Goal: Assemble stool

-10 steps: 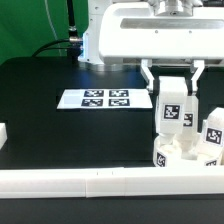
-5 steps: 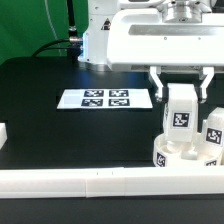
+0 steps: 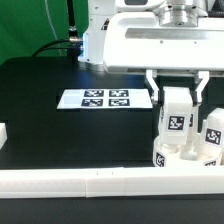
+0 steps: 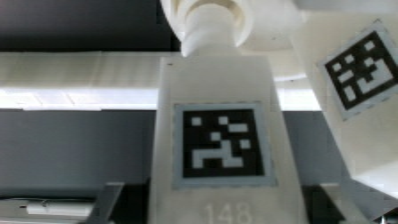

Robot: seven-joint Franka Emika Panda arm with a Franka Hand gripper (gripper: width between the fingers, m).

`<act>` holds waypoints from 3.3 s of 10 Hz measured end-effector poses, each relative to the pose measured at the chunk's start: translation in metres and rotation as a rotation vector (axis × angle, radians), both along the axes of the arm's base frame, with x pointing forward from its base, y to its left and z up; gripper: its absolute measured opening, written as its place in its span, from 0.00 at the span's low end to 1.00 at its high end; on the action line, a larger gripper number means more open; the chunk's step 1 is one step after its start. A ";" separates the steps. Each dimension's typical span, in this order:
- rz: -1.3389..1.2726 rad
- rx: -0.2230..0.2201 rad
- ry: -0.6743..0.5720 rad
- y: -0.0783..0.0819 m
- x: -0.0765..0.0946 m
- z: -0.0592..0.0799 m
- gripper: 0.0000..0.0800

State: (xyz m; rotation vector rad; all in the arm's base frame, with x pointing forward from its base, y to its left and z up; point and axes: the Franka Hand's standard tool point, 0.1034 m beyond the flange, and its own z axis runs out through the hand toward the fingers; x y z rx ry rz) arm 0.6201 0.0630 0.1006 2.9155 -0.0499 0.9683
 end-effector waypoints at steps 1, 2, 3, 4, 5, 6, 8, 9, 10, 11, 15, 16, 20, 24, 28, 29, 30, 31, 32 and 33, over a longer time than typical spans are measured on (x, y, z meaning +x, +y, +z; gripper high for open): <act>0.003 -0.001 0.002 0.002 -0.002 -0.003 0.42; 0.004 -0.003 0.006 0.001 -0.003 -0.006 0.42; 0.004 -0.006 0.010 0.001 -0.004 -0.009 0.42; 0.005 -0.008 0.004 0.001 -0.004 -0.010 0.42; 0.006 -0.009 -0.001 0.002 -0.004 -0.010 0.42; 0.008 -0.012 -0.007 0.002 -0.005 -0.010 0.42; 0.011 -0.016 -0.022 0.003 -0.005 -0.011 0.42; 0.009 -0.010 0.000 0.003 -0.004 -0.011 0.42; 0.008 -0.008 0.018 0.003 -0.006 -0.014 0.53; 0.008 -0.008 0.019 0.003 -0.006 -0.014 0.70; -0.004 0.031 0.060 0.008 -0.005 0.005 0.81; -0.011 0.047 0.086 0.006 -0.004 0.014 0.81; -0.025 0.073 0.126 -0.004 0.002 0.027 0.81; -0.156 0.158 0.152 -0.011 -0.008 0.025 0.81; -0.173 0.204 0.314 -0.007 -0.018 0.019 0.81; -0.189 0.225 0.391 -0.008 -0.016 0.019 0.81; -0.190 0.221 0.444 -0.012 -0.015 0.014 0.81; -0.164 0.209 0.463 -0.018 -0.015 0.011 0.81; -0.170 0.236 0.576 -0.015 -0.023 0.011 0.81; -0.170 0.238 0.574 -0.016 -0.018 0.014 0.81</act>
Offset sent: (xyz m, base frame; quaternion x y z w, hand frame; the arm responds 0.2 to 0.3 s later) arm -0.0058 0.0047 -0.0072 0.0051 0.0260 0.0202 0.9994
